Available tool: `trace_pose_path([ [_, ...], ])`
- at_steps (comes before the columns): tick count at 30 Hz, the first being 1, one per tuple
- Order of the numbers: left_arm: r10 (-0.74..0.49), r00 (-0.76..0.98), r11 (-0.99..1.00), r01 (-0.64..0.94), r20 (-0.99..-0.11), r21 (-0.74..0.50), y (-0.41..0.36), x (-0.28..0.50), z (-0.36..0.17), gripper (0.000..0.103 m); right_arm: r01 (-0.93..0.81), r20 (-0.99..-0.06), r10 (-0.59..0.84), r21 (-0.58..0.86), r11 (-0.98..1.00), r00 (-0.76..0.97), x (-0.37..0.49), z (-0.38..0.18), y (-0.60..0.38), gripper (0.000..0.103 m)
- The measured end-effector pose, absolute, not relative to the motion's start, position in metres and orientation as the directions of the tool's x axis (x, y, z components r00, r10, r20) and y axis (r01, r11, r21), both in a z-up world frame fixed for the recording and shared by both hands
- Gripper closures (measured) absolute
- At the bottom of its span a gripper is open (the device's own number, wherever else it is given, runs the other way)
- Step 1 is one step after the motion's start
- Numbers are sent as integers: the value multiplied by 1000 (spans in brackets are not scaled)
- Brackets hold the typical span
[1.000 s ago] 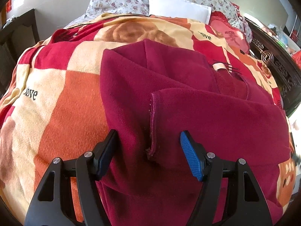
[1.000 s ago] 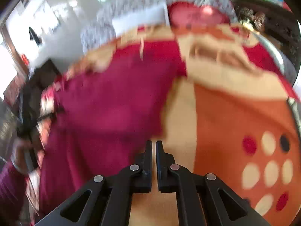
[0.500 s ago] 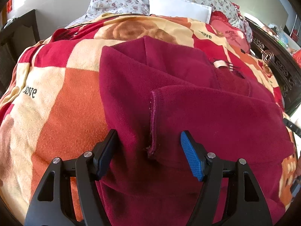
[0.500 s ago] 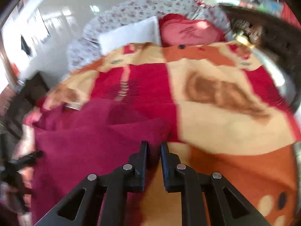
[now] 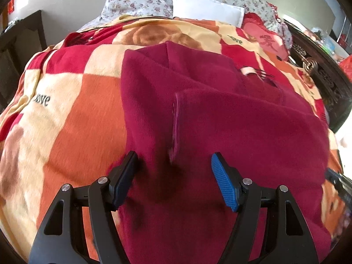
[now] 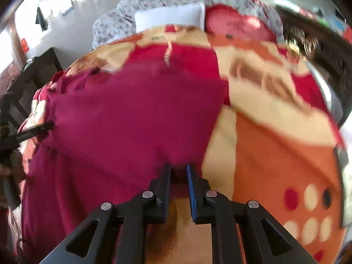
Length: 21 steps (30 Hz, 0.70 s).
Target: Fold small clothes
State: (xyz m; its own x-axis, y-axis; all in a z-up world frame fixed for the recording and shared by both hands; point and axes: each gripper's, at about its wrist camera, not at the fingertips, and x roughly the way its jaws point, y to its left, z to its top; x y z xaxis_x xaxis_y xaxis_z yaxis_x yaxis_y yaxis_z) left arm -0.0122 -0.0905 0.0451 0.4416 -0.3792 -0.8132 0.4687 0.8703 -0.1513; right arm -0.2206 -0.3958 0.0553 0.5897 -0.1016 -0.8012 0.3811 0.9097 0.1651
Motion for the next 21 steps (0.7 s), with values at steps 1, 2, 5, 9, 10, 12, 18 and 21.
trace_pose_path([
  [1,-382,435,868,472,-815,-155,-86,-17,47,33,390,-802,-92,184,902,590,-223,58,-399,91],
  [2,-391,425,864,475,-816,-167,-78,-23,50,33,408,-799,-104,186,894,592,-229,65,-400,90],
  [5,-413,407,860,470,-815,-202,-59,-40,55,33,421,-781,-108,209,883,615,-242,82,-404,87],
  [9,-420,383,860,457,-823,-226,-35,-66,55,33,398,-781,-26,289,871,624,-267,87,-391,64],
  [10,-416,379,861,457,-827,-223,-30,-72,55,33,394,-780,-13,301,868,625,-270,87,-387,58],
  [12,-403,376,865,456,-834,-212,-22,-85,55,33,381,-781,34,342,859,623,-282,83,-375,55],
  [18,-379,352,866,461,-856,-194,0,-121,49,33,390,-805,91,379,839,587,-315,63,-347,55],
  [21,-363,355,866,470,-862,-171,7,-133,47,33,396,-807,109,397,828,580,-333,57,-341,54],
])
